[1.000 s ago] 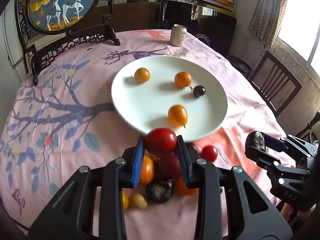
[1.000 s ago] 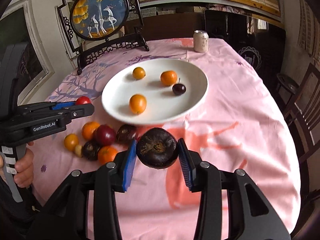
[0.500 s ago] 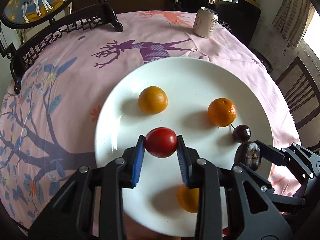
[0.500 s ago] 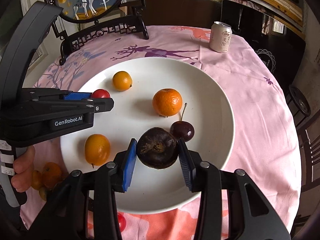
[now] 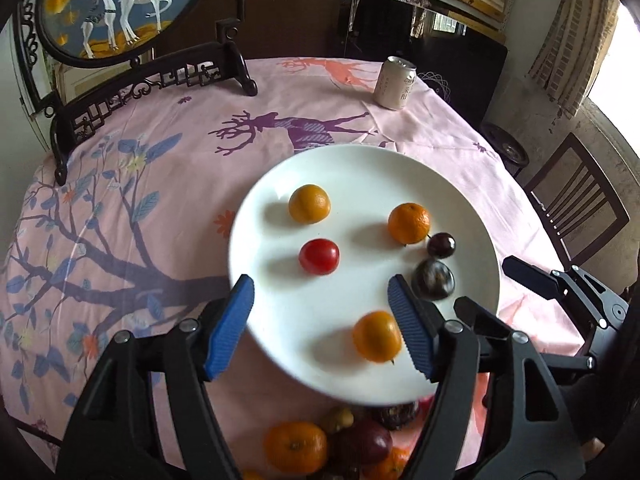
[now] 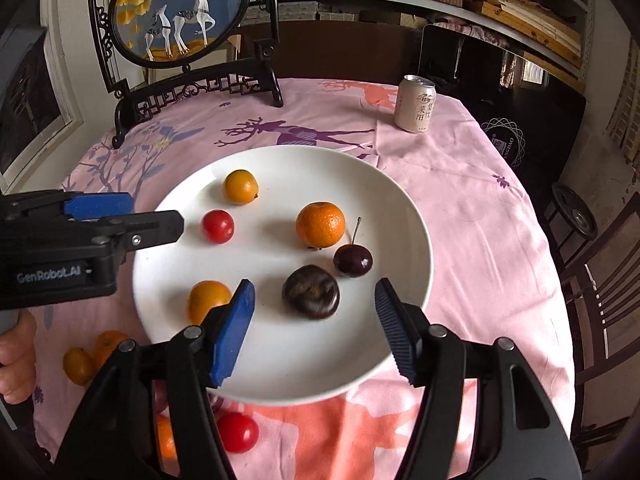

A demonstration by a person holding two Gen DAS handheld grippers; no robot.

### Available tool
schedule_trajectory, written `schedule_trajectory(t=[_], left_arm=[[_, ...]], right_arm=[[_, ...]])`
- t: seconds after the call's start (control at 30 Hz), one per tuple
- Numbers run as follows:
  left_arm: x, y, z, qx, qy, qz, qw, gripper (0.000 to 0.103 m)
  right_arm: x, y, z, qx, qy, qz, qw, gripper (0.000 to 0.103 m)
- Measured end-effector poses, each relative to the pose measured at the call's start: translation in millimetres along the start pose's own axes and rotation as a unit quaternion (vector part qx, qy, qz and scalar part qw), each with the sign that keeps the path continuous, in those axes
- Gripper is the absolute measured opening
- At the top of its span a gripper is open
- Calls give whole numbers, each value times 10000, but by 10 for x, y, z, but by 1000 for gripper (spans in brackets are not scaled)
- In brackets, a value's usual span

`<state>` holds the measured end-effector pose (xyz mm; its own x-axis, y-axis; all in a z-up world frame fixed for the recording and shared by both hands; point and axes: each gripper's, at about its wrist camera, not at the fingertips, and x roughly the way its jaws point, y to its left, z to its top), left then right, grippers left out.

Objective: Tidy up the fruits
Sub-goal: 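Move both tools back from the plate toward the remaining fruits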

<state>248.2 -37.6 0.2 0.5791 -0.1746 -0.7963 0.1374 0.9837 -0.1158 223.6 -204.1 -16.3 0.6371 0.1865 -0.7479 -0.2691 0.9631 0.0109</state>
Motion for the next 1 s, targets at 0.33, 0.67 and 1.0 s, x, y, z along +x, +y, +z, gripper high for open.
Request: schedule_trajectory(t=[0.33, 0.67, 1.0], left_arm=[[-695, 198, -1298, -342, -348, 262, 9985, 75], [-813, 267, -1771, -265, -236, 411, 9985, 75], [-686, 498, -1788, -442, -21, 520, 9977, 75]], right_arm=[[-835, 350, -989, 181, -128, 103, 9997, 63], [-714, 605, -1347, 185, 254, 292, 9991, 63], [-408, 665, -1319, 166, 373, 565, 9976, 55]])
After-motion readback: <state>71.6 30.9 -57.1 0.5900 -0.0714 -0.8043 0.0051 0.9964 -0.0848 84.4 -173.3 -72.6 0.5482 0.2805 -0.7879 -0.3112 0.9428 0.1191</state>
